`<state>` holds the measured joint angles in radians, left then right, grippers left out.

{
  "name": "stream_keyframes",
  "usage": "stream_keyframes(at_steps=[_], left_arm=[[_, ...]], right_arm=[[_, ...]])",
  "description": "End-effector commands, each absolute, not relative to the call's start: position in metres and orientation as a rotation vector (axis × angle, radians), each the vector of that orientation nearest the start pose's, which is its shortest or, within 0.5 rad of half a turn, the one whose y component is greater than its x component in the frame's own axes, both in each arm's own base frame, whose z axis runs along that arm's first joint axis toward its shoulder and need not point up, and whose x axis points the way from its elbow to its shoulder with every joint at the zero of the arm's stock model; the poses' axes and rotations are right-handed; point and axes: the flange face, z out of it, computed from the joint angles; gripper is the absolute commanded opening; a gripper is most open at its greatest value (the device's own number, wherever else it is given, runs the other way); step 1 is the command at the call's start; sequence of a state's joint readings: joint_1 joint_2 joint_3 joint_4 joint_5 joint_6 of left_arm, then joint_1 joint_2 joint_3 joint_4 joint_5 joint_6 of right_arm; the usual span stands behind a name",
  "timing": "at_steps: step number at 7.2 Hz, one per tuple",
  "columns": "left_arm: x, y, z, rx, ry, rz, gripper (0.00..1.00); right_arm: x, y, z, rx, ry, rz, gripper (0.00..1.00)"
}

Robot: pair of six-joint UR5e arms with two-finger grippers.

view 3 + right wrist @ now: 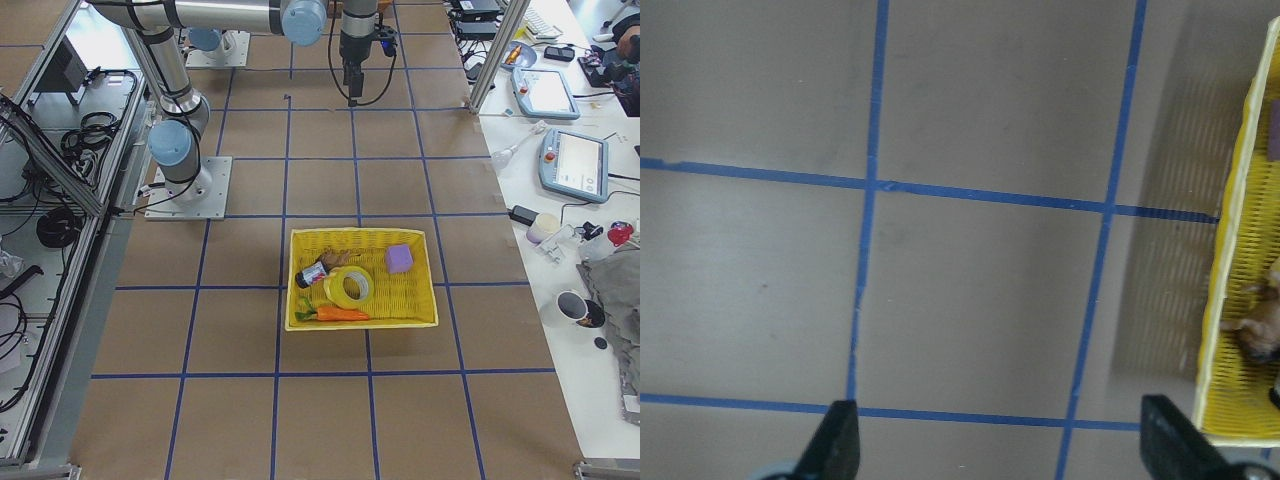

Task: Transfer tape with both arms
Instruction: 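Move the right gripper down into the yellow basket over the tape roll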

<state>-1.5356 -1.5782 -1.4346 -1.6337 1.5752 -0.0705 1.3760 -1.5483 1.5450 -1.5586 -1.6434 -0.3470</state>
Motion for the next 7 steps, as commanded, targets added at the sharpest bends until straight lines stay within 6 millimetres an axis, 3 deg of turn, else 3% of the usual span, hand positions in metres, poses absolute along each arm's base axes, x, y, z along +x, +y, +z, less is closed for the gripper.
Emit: stream_keyframes(at_steps=[1, 2, 3, 4, 5, 7], left_arm=[[-0.116, -0.502, 0.545, -0.164, 3.137, -0.104, 1.0], [-0.116, -0.502, 0.545, -0.164, 3.137, -0.104, 1.0], [-0.116, -0.503, 0.544, -0.166, 3.137, -0.104, 1.0], [-0.116, -0.503, 0.544, -0.164, 3.137, -0.104, 1.0], [-0.116, -0.503, 0.544, -0.164, 3.137, -0.104, 1.0], [-0.117, -0.503, 0.544, -0.164, 3.138, -0.104, 1.0]], right_arm=[[-0.118, -0.523, 0.455, -0.389, 3.127, 0.145, 1.0], [-0.175, -0.526, 0.427, -0.448, 3.089, 0.182, 1.0], [-0.219, -0.532, 0.409, -0.552, 3.097, 0.139, 1.0], [-0.259, -0.536, 0.378, -0.542, 3.098, 0.159, 1.0], [-0.287, -0.535, 0.344, -0.497, 3.059, 0.208, 1.0], [-0.31, -0.539, 0.296, -0.483, 3.022, 0.311, 1.0]])
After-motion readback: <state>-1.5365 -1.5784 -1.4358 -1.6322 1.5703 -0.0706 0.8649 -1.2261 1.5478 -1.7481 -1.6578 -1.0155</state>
